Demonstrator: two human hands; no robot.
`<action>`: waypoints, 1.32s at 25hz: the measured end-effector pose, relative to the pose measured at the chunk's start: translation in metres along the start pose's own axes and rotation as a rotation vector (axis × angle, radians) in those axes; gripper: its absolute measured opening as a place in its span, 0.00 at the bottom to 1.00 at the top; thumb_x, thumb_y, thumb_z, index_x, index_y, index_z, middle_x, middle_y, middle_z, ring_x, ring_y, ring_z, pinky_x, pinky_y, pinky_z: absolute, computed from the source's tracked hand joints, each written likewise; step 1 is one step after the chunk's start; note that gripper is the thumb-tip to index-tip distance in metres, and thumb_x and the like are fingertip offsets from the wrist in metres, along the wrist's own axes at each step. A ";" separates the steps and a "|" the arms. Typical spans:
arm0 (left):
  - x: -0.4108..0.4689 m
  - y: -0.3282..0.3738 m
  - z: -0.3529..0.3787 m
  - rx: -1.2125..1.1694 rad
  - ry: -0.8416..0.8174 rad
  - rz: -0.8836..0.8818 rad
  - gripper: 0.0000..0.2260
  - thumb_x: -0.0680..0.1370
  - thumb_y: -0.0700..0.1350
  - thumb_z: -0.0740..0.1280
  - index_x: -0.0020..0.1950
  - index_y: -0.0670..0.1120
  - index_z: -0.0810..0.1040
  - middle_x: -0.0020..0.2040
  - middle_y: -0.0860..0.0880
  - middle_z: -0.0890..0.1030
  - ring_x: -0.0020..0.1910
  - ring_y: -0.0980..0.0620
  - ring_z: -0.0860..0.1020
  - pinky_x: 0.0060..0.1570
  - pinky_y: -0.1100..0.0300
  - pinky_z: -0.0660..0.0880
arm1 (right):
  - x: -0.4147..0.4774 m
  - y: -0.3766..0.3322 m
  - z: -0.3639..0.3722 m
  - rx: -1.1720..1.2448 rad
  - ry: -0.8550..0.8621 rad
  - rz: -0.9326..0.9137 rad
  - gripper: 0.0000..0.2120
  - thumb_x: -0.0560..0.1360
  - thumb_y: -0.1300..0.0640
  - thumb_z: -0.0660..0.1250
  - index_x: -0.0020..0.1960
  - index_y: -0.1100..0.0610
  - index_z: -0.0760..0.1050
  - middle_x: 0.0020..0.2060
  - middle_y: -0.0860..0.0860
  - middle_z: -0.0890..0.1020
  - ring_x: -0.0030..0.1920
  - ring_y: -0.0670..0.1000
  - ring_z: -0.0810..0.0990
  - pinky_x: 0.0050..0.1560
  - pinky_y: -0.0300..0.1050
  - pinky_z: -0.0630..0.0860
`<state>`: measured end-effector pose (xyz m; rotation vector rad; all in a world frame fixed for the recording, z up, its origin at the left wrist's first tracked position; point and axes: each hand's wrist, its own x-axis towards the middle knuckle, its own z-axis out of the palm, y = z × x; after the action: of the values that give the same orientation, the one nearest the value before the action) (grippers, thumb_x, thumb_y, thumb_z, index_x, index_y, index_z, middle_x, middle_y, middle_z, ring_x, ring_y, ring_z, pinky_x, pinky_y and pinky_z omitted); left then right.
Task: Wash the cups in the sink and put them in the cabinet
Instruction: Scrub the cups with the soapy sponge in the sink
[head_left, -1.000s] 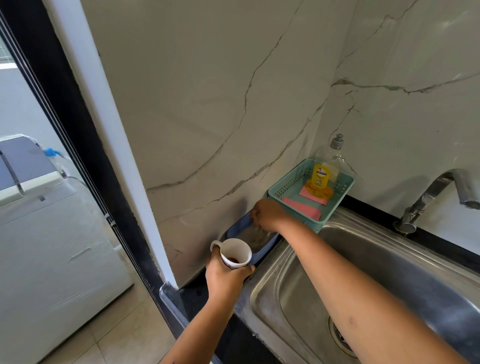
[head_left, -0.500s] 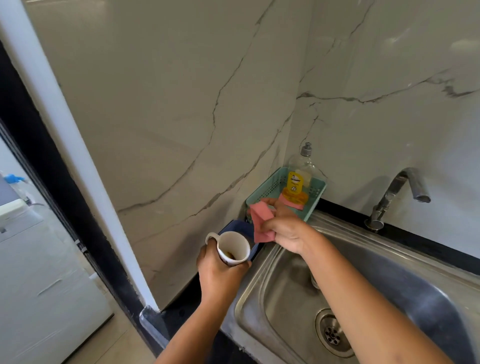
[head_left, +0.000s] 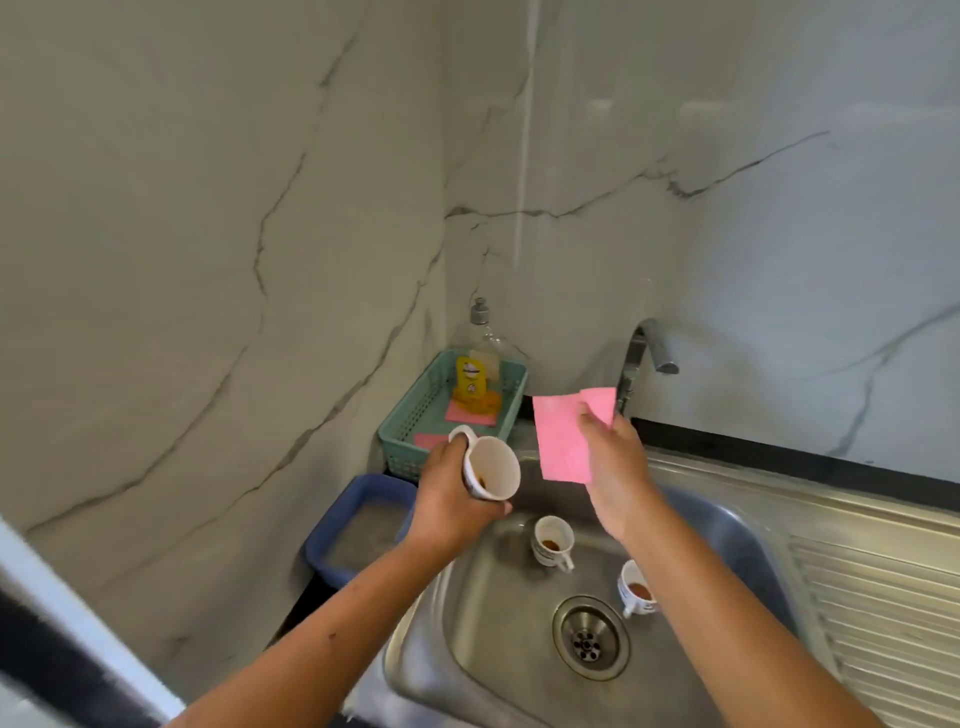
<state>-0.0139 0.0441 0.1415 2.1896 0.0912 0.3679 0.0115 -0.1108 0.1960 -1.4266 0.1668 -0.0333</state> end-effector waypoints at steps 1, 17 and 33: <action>0.000 0.006 0.008 -0.009 -0.008 0.018 0.30 0.62 0.43 0.80 0.60 0.44 0.71 0.53 0.52 0.71 0.52 0.53 0.71 0.46 0.66 0.66 | -0.004 0.006 -0.003 -0.162 0.059 -0.149 0.05 0.80 0.55 0.61 0.51 0.55 0.74 0.48 0.55 0.79 0.47 0.54 0.78 0.48 0.48 0.73; 0.021 0.000 0.050 0.130 -0.284 0.515 0.12 0.69 0.44 0.70 0.50 0.43 0.77 0.48 0.51 0.72 0.46 0.53 0.73 0.44 0.68 0.67 | 0.002 0.066 -0.060 -1.796 -0.414 -1.190 0.13 0.70 0.55 0.65 0.54 0.52 0.80 0.49 0.48 0.84 0.52 0.47 0.81 0.66 0.65 0.66; 0.048 -0.003 0.062 0.279 -0.602 0.595 0.11 0.70 0.40 0.69 0.51 0.44 0.73 0.48 0.47 0.75 0.46 0.49 0.73 0.47 0.56 0.72 | 0.017 0.098 -0.077 -1.774 -0.330 -1.258 0.18 0.72 0.62 0.57 0.61 0.57 0.72 0.53 0.52 0.82 0.57 0.51 0.79 0.62 0.61 0.73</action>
<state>0.0503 0.0077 0.1157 2.4797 -0.8994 -0.0010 0.0105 -0.1739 0.0873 -3.0054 -1.3278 -0.8501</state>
